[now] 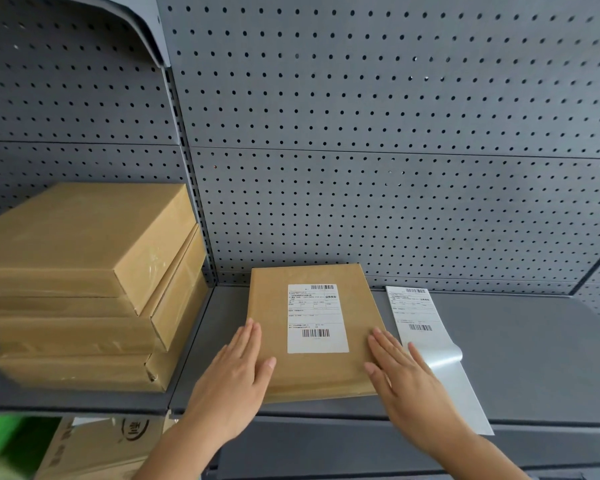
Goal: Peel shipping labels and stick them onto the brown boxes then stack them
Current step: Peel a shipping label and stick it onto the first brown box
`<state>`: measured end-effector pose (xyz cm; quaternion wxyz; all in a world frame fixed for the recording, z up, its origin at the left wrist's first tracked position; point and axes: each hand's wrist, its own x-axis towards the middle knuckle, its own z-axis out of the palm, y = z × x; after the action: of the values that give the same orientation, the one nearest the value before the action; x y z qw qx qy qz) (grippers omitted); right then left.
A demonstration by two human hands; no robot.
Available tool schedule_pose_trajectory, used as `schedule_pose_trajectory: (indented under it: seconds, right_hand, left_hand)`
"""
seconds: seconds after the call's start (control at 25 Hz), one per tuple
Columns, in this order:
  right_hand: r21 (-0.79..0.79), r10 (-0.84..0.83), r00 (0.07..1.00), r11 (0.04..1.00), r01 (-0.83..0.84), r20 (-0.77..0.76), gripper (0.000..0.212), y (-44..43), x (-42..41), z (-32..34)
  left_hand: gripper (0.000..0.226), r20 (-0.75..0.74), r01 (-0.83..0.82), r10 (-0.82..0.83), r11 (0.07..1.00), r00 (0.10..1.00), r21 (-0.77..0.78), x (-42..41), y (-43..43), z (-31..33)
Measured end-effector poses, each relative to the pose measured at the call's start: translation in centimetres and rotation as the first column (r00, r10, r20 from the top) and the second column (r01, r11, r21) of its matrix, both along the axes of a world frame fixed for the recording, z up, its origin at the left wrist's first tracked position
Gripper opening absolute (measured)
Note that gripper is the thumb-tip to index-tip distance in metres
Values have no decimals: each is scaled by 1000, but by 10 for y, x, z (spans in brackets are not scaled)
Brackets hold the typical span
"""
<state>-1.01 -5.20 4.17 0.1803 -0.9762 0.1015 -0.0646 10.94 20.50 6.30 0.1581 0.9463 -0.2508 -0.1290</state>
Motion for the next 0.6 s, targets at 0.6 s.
schedule_pose_trajectory:
  seconds: [0.6]
  right_hand:
    - [786,-413,894,489,379,-174,24,-15,13,33]
  left_hand:
    - [28,-612,-573,168,600,773,-558,-13,-20,17]
